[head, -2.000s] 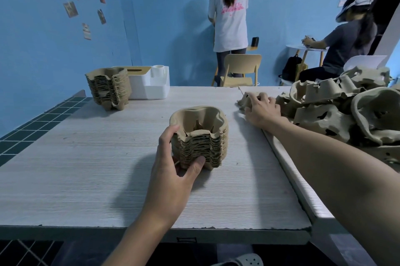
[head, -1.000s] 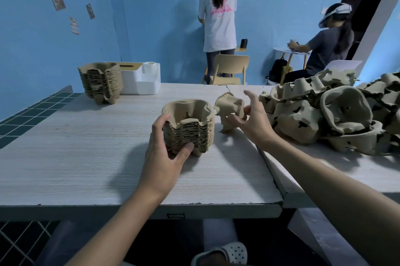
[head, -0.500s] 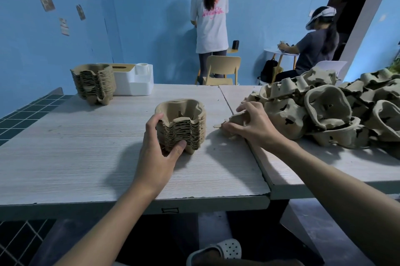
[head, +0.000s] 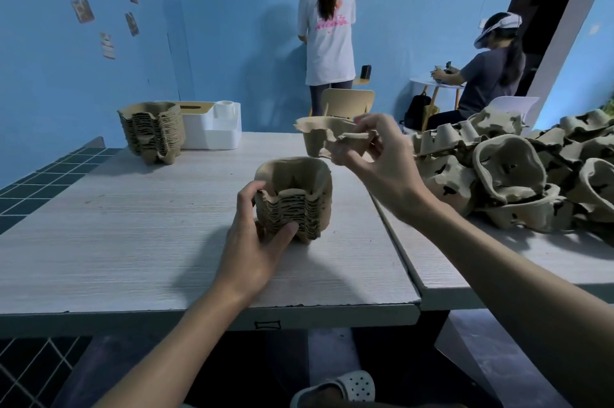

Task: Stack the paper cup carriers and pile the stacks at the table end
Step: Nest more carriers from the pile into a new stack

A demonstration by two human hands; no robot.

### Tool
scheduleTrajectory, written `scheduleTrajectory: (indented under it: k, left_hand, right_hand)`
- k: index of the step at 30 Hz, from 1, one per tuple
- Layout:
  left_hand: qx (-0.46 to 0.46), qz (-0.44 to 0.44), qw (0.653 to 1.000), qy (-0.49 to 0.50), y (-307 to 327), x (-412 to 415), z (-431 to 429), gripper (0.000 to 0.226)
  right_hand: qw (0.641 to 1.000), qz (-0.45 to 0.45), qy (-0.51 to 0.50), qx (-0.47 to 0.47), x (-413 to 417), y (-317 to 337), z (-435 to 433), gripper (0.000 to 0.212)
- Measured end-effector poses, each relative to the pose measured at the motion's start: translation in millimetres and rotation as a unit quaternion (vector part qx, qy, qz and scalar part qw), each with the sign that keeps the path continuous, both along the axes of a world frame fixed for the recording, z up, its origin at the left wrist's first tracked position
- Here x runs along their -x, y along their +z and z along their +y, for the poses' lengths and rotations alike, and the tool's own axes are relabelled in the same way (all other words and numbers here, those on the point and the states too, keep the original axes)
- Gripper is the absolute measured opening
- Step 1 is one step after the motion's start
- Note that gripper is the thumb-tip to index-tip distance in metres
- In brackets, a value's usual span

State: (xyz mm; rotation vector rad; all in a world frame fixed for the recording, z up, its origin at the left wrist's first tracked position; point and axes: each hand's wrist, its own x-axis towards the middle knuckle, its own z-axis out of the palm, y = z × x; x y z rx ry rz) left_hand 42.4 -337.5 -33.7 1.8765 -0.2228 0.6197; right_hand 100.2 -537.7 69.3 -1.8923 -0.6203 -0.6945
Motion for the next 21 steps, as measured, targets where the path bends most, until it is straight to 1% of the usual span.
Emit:
scheduleTrajectory:
  k: [4,7,10,14,18,21]
  left_hand:
    - [0.021,0.015,0.999,-0.026,3,-1,-4,0.073]
    - [0.037,0.004,0.999,-0.036,2,0,-4,0.072]
    - [0.048,0.006,0.998,-0.047,1,0,-2,0.075]
    - [0.06,0.03,0.997,-0.048,-1,-2,-2,0.087]
    - [0.046,0.022,0.998,-0.046,-3,-4,-1,0.094]
    - [0.049,0.014,0.997,-0.051,-5,-4,-1,0.096]
  right_hand:
    - [0.996,-0.019,0.067,0.053,10,0,16,0.031]
    - [0.989,0.027,0.114,0.091,10,-5,15,0.026]
    - [0.982,0.071,0.12,0.128,2,-10,8,0.022]
    - [0.981,0.098,0.129,0.105,4,-9,6,0.03]
    - [0.975,0.135,0.138,0.113,8,-6,9,0.043]
    - [0.978,0.132,0.122,0.102,12,-7,14,0.054]
